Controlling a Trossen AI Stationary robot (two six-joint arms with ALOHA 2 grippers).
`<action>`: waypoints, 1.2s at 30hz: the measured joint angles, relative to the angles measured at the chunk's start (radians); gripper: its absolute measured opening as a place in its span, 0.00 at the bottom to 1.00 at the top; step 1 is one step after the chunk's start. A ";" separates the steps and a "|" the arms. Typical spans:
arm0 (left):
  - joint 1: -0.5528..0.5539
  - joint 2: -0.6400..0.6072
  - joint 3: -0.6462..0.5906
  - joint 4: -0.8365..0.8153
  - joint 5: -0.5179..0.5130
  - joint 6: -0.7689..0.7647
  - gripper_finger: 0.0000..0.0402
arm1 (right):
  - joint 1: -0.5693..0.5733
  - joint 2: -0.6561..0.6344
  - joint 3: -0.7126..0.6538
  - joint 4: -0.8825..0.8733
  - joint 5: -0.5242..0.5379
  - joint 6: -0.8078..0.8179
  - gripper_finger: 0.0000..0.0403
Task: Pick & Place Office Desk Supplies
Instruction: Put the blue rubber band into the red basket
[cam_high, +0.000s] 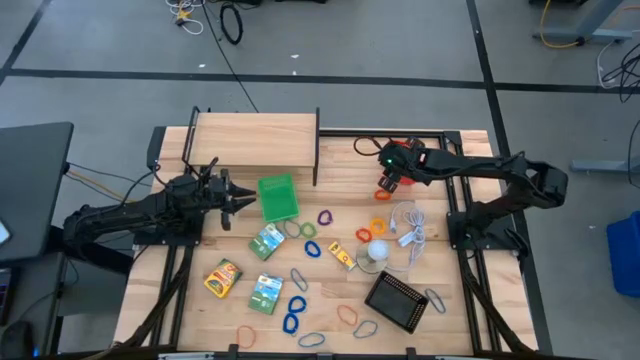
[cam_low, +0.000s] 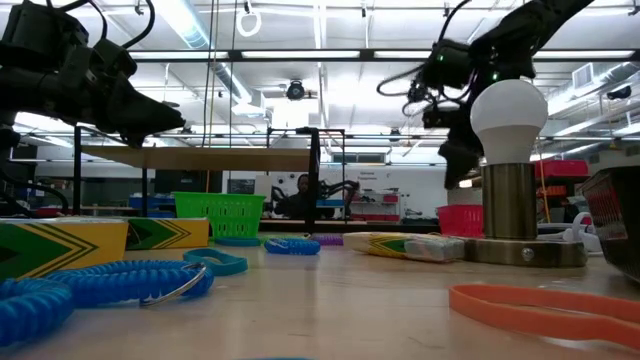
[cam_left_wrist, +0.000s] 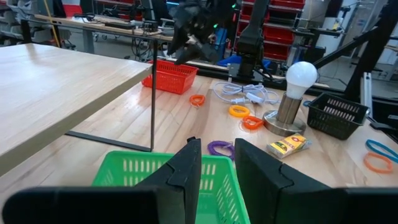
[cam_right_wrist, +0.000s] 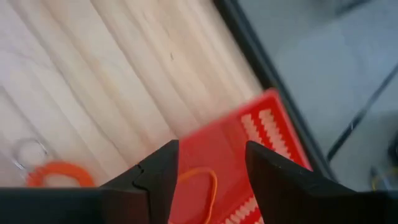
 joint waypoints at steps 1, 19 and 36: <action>0.000 0.000 0.000 0.000 -0.003 0.000 0.26 | 0.010 -0.015 0.000 0.015 0.000 -0.012 0.47; 0.000 0.000 0.000 0.004 0.028 -0.009 0.26 | 0.526 -0.182 0.002 0.193 -0.290 0.033 0.45; 0.000 0.000 0.000 0.004 0.028 -0.010 0.26 | 1.021 -0.182 0.254 -0.416 -0.300 0.809 0.45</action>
